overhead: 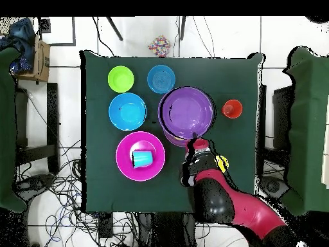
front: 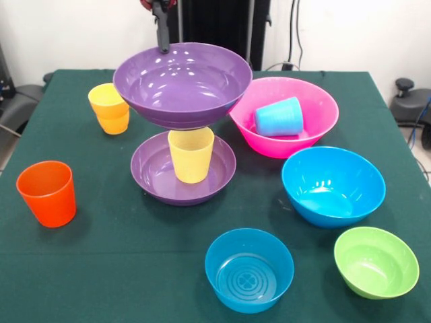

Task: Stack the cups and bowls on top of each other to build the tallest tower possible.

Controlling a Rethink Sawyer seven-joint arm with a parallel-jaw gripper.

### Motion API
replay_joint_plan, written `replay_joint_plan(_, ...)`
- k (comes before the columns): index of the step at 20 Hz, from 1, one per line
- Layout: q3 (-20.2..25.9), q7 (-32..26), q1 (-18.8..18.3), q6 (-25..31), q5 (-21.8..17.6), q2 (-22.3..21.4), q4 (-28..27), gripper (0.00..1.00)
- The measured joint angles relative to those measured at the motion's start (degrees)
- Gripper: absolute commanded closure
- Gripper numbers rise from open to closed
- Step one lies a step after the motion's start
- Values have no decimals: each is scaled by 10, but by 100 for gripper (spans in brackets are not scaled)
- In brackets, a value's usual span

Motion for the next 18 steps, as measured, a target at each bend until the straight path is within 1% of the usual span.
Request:
replay_joint_plan(2,-2,0,3,0,0,2,0,100)
replay_joint_plan(11,-23,0,37,-6,-7,35,0,100)
replay_joint_plan(14,-33,0,47,-15,-19,54,-1,100)
replay_joint_plan(18,-41,0,49,-25,-30,69,-1,100)
